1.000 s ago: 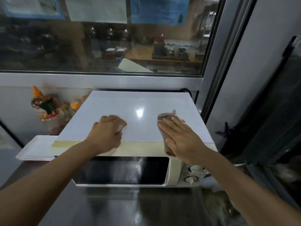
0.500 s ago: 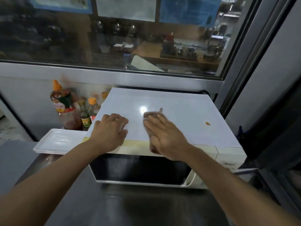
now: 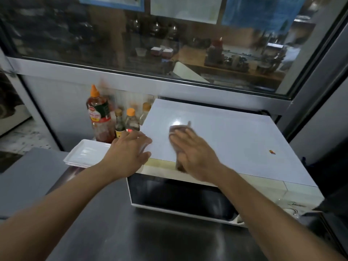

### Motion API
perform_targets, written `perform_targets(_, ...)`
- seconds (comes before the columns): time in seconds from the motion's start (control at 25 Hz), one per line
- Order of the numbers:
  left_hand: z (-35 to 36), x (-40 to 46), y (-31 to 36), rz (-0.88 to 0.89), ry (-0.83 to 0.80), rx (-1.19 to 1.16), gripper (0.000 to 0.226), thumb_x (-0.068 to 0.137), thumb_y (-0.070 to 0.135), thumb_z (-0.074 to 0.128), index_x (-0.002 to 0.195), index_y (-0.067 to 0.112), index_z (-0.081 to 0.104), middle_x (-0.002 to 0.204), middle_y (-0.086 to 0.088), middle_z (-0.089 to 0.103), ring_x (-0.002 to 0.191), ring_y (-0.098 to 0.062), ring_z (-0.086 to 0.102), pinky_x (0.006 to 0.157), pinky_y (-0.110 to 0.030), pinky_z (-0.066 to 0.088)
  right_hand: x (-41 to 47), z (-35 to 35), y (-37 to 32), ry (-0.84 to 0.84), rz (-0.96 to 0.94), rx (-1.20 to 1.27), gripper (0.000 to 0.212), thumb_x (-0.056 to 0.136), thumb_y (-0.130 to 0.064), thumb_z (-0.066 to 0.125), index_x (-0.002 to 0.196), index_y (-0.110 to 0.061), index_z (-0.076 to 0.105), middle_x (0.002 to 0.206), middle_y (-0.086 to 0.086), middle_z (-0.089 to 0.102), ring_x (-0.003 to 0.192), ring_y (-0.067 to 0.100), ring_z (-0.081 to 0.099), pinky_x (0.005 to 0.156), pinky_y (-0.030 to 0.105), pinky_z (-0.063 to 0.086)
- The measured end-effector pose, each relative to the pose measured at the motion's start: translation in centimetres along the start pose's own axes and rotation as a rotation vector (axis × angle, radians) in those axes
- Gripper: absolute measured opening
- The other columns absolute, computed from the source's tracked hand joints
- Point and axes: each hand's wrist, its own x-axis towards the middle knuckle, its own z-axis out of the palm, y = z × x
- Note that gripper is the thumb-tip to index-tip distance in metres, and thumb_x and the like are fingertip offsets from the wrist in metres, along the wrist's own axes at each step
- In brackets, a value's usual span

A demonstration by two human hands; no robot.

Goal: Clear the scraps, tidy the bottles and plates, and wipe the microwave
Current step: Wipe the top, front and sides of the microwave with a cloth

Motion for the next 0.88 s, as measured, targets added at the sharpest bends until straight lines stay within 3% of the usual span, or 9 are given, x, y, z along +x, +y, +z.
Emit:
perform_targets(0.16,-0.3,-0.5,-1.0,-0.037,0.051,-0.059,0.036,0.089,0.029,0.057,0.124,0.021,0.057,0.129,0.001,0.051,0.118,-0.021,0.045,0.098,-0.039,0.042,-0.7,-0.9,1.2,-0.025,-0.123,0.124,0.052,0.092,-0.022,0.029,0.142,-0.016,0.037,0.152,0.002,0.032,0.143,0.019,0.017,0.115,0.022,0.009)
perform_targets(0.24,-0.2,-0.8,-1.1,-0.059,0.064,-0.119,0.035,0.088,0.028,0.059,0.123,0.020,0.058,0.126,0.002,0.050,0.113,-0.019,0.049,0.092,-0.035,0.045,1.3,-1.4,4.5,-0.068,0.084,0.141,0.048,0.093,-0.015,0.031,0.141,-0.014,0.035,0.153,0.004,0.028,0.143,0.024,0.014,0.112,0.029,0.016)
perform_targets(0.32,-0.2,-0.9,-1.1,-0.062,0.062,-0.160,0.035,0.088,0.029,0.060,0.123,0.020,0.058,0.127,0.003,0.049,0.111,-0.017,0.051,0.091,-0.033,0.047,4.1,-1.3,5.5,-0.123,0.334,0.083,0.046,0.096,-0.019,0.029,0.142,-0.016,0.030,0.155,0.001,0.020,0.144,0.025,0.010,0.110,0.039,0.022)
perform_targets(0.36,-0.2,-0.9,-1.2,-0.060,0.061,-0.177,0.036,0.088,0.029,0.060,0.123,0.021,0.058,0.128,0.003,0.048,0.111,-0.017,0.052,0.092,-0.033,0.047,5.1,-0.9,4.9,-0.129,0.359,0.067,0.046,0.097,-0.021,0.028,0.143,-0.017,0.028,0.156,-0.001,0.018,0.144,0.025,0.009,0.111,0.040,0.022)
perform_targets(0.56,-0.2,-1.3,-2.0,-0.012,0.065,-0.208,0.037,0.088,0.030,0.062,0.124,0.021,0.058,0.129,0.004,0.050,0.111,-0.013,0.052,0.092,-0.022,0.041,4.1,0.7,-2.1,-0.091,-0.053,0.145,0.058,0.092,-0.037,0.014,0.148,-0.024,0.024,0.158,-0.006,0.015,0.147,0.014,0.004,0.120,0.036,0.010)
perform_targets(0.64,-0.1,-1.7,-2.3,-0.014,0.086,-0.234,0.035,0.085,0.028,0.065,0.119,0.020,0.061,0.124,0.004,0.054,0.107,-0.012,0.052,0.087,-0.018,0.039,2.6,0.4,-2.9,-0.090,-0.128,0.209,0.061,0.089,-0.041,0.014,0.147,-0.026,0.027,0.157,-0.008,0.018,0.147,0.013,0.006,0.118,0.032,0.010)
perform_targets(0.76,-0.1,-2.0,-2.7,-0.023,0.127,-0.285,0.033,0.082,0.023,0.070,0.114,0.016,0.064,0.119,0.003,0.058,0.101,-0.012,0.055,0.084,-0.016,0.040,4.5,0.4,-1.3,-0.129,-0.078,0.207,0.057,0.090,-0.031,0.025,0.146,-0.028,0.027,0.158,-0.009,0.015,0.147,0.013,0.003,0.119,0.035,0.012)
perform_targets(0.88,-0.4,-2.1,-2.6,-0.022,0.119,-0.320,0.033,0.082,0.022,0.069,0.114,0.016,0.064,0.119,0.003,0.059,0.104,-0.010,0.056,0.086,-0.014,0.039,9.2,0.5,-0.5,-0.126,0.126,0.162,0.050,0.095,-0.021,0.029,0.145,-0.023,0.028,0.157,-0.006,0.016,0.145,0.016,0.006,0.117,0.041,0.017)
